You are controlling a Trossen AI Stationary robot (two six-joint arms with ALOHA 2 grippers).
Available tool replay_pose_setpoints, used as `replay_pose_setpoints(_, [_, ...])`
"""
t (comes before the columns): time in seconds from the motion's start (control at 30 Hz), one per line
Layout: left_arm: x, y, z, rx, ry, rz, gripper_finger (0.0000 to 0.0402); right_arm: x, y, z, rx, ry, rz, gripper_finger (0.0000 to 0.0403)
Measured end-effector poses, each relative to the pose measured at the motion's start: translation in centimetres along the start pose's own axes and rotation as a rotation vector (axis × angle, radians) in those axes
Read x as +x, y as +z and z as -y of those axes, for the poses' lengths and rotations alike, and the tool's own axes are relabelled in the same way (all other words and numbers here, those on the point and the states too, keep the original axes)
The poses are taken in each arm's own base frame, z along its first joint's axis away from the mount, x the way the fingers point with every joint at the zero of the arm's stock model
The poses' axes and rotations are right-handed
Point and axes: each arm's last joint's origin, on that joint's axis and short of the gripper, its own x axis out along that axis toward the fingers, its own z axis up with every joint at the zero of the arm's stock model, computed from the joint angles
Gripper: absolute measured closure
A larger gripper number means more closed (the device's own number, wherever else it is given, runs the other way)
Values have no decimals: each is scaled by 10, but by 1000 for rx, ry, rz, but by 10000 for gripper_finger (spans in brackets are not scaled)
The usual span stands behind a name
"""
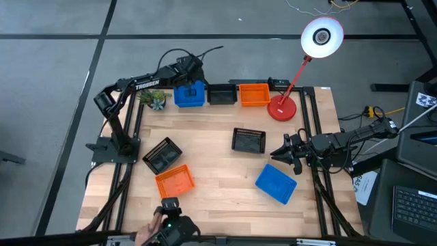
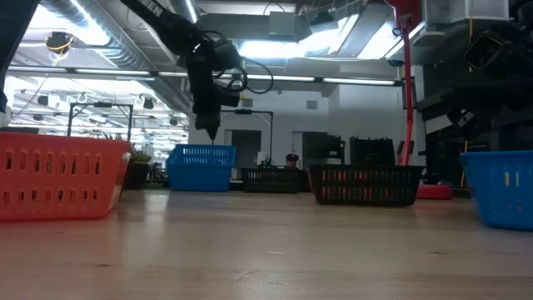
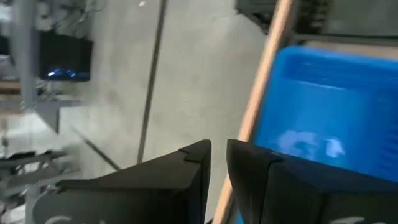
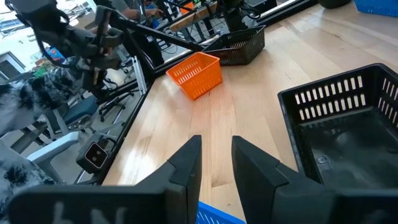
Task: Stack baskets by color
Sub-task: Stack the middle blue bin on top of the top blue bin, then stack the bottom right black bin on top of the top black bin
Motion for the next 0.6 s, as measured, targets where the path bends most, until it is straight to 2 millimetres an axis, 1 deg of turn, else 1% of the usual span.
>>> replay_pose_setpoints(0.1, [5, -5, 0, -17, 6, -9, 357, 0, 0, 0, 2, 0, 0, 315])
replay_pose_setpoints(0.23, [12, -13, 9, -24, -10, -30, 357, 0, 0, 0, -1, 0, 0, 315])
replay_pose_setpoints(0.4, [20, -17, 18, -45, 15, 0, 357, 0, 0, 0, -1, 0, 0, 315])
replay_pose_setpoints(0.53, [22, -15, 17, -69, 45, 38, 357, 0, 0, 0, 1, 0, 0, 315])
replay_pose_setpoints(0.6, [22, -15, 17, -51, 53, 39, 357, 0, 0, 0, 1, 0, 1, 315])
